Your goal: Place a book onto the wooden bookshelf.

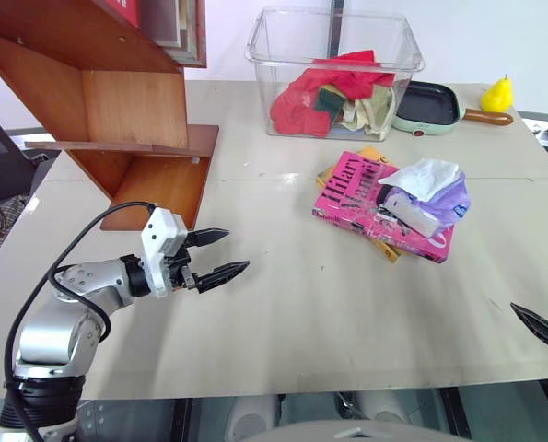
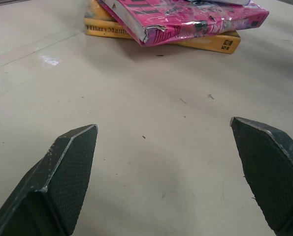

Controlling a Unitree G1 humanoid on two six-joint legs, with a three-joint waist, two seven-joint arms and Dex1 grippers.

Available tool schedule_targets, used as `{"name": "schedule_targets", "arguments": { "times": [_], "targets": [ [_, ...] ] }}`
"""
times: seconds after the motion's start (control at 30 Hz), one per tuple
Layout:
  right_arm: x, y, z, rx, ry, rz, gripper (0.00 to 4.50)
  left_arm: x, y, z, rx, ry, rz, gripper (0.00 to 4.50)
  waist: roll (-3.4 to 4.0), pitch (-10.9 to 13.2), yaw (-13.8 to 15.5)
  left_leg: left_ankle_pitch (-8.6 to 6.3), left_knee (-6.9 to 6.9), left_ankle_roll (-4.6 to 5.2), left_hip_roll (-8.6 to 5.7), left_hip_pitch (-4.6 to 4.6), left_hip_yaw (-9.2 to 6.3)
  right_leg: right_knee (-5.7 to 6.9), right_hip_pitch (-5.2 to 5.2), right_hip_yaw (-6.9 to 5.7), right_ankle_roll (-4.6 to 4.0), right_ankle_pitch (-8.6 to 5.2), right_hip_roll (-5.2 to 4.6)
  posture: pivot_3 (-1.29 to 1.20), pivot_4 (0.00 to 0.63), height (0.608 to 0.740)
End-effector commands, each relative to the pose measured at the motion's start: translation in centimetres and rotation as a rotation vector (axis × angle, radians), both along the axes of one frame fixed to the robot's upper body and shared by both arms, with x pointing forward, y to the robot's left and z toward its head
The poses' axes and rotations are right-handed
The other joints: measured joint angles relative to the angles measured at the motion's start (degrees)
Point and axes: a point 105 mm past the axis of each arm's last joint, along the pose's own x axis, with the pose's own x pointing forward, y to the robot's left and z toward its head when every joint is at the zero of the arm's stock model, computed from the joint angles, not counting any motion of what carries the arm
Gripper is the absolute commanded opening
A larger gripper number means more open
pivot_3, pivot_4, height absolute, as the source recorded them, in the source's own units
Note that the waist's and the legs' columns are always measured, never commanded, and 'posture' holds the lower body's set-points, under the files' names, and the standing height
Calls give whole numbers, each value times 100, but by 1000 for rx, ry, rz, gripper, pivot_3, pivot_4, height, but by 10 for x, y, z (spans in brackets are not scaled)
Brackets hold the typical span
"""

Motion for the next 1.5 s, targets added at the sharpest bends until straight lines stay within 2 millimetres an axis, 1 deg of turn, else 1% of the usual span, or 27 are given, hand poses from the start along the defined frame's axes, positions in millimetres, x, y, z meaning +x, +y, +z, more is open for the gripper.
{"name": "schedule_targets", "arguments": {
  "times": [0.03,0.1,0.2,0.27,0.33,0.43,0.5,0.53,0.63,0.67,0.77,0.87,0.9,0.93,1.07,1.17,1.2,1.23,1.27,1.3,1.37,1.4,1.43,1.5],
  "targets": [
    [8,5,5,-26,-64,-2,4500,3,-8,14,-19,-50,-26,4459,0,0,1,0,0,0,0,0,0,0,0,0,0,0,0,0,150,740],
    [22,16,10,-17,-124,-18,4500,8,-22,20,-54,-75,-57,4459,-2,-1,1,0,2,0,0,0,0,-1,2,-1,0,0,1,0,150,740],
    [31,27,15,-27,-152,-14,4500,11,-33,26,-70,-102,-87,4459,9,-7,0,1,17,1,-2,1,3,4,5,3,-2,4,2,0,150,740],
    [41,32,25,-69,-196,-27,4500,10,-42,32,-88,-115,-123,4459,9,-7,1,1,16,1,-2,0,5,4,5,2,-3,4,7,0,150,740],
    [53,44,37,-96,-224,-4,4500,4,-52,39,-101,-139,-191,4459,10,-7,-26,1,16,1,-3,-4,10,4,3,2,-5,5,8,0,150,740],
    [72,61,50,-81,-236,29,4500,-10,-66,50,-133,-160,-305,4459,9,-7,-33,1,17,1,-6,0,14,7,4,9,-8,9,13,0,150,740],
    [87,73,57,-77,-246,41,4500,-18,-74,58,-149,-176,-363,4459,9,-7,-35,1,19,1,-4,1,18,10,3,10,-11,10,19,0,150,740],
    [91,76,59,-76,-244,43,4500,-20,-76,60,-153,-180,-374,4459,8,-7,-26,1,22,1,-6,1,19,11,3,8,-13,11,20,0,150,740],
    [113,95,51,-93,-194,71,4500,-26,-84,67,-151,-214,-424,4459,8,-7,0,1,22,1,-6,-1,21,13,5,2,-19,12,31,0,150,740],
    [121,101,45,-96,-165,78,4500,-28,-86,69,-151,-219,-429,4459,7,-7,1,1,22,1,-7,-3,19,13,4,1,-19,12,31,0,150,740],
    [136,104,25,-143,-72,81,4500,-31,-90,74,-148,-228,-431,4459,7,-7,-2,2,23,1,-11,-7,22,11,5,5,-26,17,30,0,150,740],
    [150,94,9,-142,-2,26,4500,-35,-93,80,-155,-236,-428,4459,7,-7,2,1,26,2,-14,-11,23,9,4,7,-26,18,28,0,150,740],
    [152,91,6,-144,14,19,3955,-37,-94,81,-156,-237,-429,4500,7,-7,-5,1,26,2,-15,-11,24,8,4,9,-26,18,28,0,150,740],
    [154,89,4,-147,26,15,3636,-39,-94,83,-156,-238,-430,4500,7,-6,-9,1,27,2,-15,-11,24,9,4,9,-26,18,28,0,150,740],
    [155,84,6,-146,22,20,1710,-40,-95,85,-160,-235,-422,4500,6,-7,-10,1,28,3,-13,-7,20,14,5,6,-25,17,32,0,150,740],
    [152,81,18,-101,1,18,379,-42,-97,84,-163,-217,-441,4500,6,-7,-11,1,35,3,-10,-4,19,23,6,6,-16,12,36,0,150,740],
    [149,80,24,-85,-15,18,81,-43,-97,83,-162,-209,-454,4500,6,-7,-8,1,37,3,-10,-4,20,24,6,6,-14,11,37,0,150,740],
    [147,77,30,-72,-28,12,27,-44,-98,82,-161,-203,-466,4500,6,-7,4,1,39,3,-10,-4,20,26,6,6,-10,8,37,0,150,740],
    [144,69,36,-64,-41,-19,27,-45,-98,80,-161,-191,-481,4500,6,-7,4,1,39,3,-10,-6,19,26,6,6,-10,8,36,0,150,740],
    [139,55,41,-72,-50,-74,27,-48,-99,78,-156,-184,-501,4500,7,-7,12,1,39,3,-10,-6,20,27,6,7,-11,9,36,0,150,740],
    [126,18,46,-107,-54,-221,27,-55,-104,74,-157,-177,-543,4500,8,-7,43,1,38,3,-13,-10,20,25,6,7,-15,11,33,0,150,740],
    [114,-5,40,-154,-33,-311,27,-59,-109,73,-166,-180,-565,4500,8,-7,102,1,36,3,-15,-11,19,23,5,7,-18,13,32,0,150,740],
    [105,-20,37,-188,-16,-365,27,-62,-113,72,-173,-184,-578,4500,4,-10,130,0,34,3,-18,-14,17,19,5,5,-24,16,29,0,150,740],
    [88,-46,19,-250,43,-445,27,-69,-121,73,-192,-191,-615,4500,4,-11,144,-2,33,6,-20,-13,19,13,8,5,-21,13,27,0,150,740]
  ]
}}
